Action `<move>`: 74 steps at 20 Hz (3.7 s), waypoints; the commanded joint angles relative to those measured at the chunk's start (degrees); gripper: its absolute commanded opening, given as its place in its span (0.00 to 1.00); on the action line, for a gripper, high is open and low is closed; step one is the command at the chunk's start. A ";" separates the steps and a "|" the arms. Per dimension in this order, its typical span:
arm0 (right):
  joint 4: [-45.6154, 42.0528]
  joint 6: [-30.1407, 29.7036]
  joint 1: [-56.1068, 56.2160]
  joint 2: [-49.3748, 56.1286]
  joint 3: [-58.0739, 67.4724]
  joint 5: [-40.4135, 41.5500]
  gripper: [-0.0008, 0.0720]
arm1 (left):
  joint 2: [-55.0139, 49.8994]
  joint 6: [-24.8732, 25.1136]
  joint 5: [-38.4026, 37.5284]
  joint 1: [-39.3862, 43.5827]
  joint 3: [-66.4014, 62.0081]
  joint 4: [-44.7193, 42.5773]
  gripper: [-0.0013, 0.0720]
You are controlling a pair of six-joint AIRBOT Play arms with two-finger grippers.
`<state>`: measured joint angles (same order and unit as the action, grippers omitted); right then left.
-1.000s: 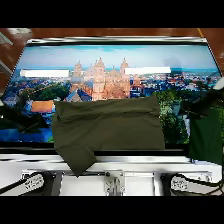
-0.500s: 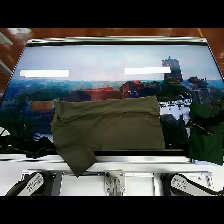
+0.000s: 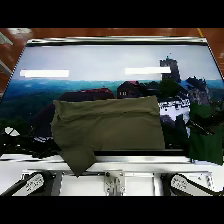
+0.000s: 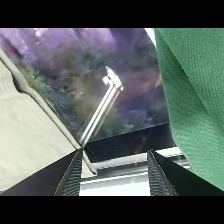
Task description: Fold the shirts.
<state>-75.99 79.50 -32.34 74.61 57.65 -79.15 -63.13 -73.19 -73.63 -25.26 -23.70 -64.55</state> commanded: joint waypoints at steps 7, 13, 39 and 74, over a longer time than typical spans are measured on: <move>0.09 1.53 -0.04 -0.02 -0.04 0.33 0.73 | -1.55 0.52 7.65 4.94 2.99 4.98 0.64; -0.85 1.16 -0.04 0.00 -1.11 0.26 0.86 | -1.55 -0.87 9.40 5.64 3.82 5.07 0.07; 13.35 -7.32 9.40 6.67 -20.98 7.91 0.12 | 4.35 1.42 2.78 5.62 -1.64 5.35 0.07; 19.93 0.63 16.72 27.61 25.59 16.41 0.88 | -30.75 0.52 2.49 5.60 -47.23 20.70 0.77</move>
<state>-58.63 79.33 -12.19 102.37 83.20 -59.64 -95.13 -72.69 -68.97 -19.09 -70.59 -44.07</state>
